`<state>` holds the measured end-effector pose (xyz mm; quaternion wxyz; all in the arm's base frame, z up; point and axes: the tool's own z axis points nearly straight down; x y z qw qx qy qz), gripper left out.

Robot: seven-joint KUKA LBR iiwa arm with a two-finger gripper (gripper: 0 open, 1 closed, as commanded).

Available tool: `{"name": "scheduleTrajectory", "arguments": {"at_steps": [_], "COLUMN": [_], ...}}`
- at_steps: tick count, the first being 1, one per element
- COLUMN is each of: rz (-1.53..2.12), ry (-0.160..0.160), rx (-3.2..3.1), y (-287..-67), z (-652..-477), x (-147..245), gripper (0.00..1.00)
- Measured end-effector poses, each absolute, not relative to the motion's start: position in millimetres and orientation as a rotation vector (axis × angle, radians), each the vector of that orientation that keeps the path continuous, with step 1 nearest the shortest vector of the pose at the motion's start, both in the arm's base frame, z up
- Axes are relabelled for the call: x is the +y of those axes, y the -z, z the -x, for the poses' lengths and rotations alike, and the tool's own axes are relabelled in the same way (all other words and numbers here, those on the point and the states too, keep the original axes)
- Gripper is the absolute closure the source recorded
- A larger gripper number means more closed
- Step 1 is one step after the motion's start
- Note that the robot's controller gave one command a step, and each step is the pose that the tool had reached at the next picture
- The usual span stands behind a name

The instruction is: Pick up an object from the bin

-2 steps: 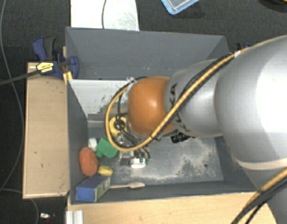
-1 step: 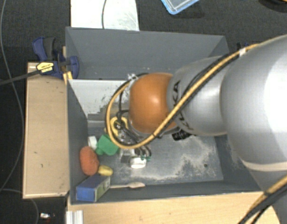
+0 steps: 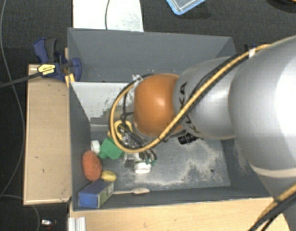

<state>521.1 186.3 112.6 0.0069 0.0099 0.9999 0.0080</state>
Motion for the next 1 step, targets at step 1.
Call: {"name": "scheduleTrajectory", "arguments": {"at_steps": [1], "rz": [-0.036], "ry": [-0.026], "rx": [3.127], "y": [-123.0], "z": [-521.0], "x": [186.1], "gripper": [1.00]}}
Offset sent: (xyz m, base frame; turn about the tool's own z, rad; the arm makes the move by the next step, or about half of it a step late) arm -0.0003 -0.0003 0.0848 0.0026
